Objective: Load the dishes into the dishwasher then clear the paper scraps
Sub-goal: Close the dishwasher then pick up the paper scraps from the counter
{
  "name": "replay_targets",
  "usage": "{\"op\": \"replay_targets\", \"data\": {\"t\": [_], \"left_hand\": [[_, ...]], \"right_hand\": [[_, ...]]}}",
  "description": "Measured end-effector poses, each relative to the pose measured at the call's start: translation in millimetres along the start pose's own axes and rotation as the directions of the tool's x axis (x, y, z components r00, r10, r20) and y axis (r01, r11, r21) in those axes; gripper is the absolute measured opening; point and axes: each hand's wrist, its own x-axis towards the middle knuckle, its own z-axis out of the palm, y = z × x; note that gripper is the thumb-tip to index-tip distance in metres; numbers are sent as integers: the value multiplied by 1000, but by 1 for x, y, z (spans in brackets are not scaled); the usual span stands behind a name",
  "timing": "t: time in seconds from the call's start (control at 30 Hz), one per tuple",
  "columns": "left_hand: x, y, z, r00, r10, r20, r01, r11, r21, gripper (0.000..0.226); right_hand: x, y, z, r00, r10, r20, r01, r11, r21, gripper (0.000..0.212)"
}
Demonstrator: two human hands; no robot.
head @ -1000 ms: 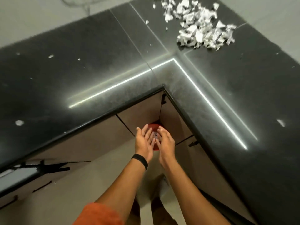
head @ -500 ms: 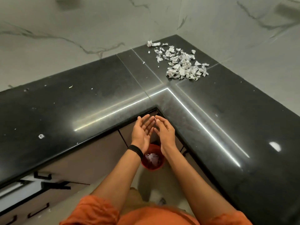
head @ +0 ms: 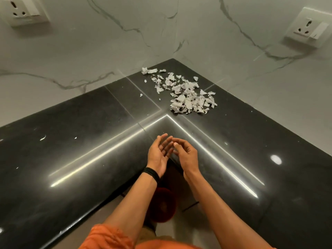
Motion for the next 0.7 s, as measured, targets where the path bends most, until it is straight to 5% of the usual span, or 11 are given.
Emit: {"op": "replay_targets", "data": {"t": [0.23, 0.4, 0.57, 0.7], "left_hand": [[63, 44, 2, 995, -86, 58, 82, 993, 80, 39], [93, 62, 3, 992, -110, 64, 104, 990, 94, 36], [112, 75, 8, 993, -107, 52, 101, 989, 107, 33], [126, 85, 12, 996, -82, 46, 76, 990, 121, 33]], "right_hand": [[72, 3, 28, 992, -4, -124, -12, 992, -123, 20], [133, -3, 33, 990, -44, -133, -11, 922, -387, 21], [197, -17, 26, 993, -118, -27, 66, 711, -700, 45], [228, -17, 21, 985, -83, 154, 175, 408, -896, 59]]}}
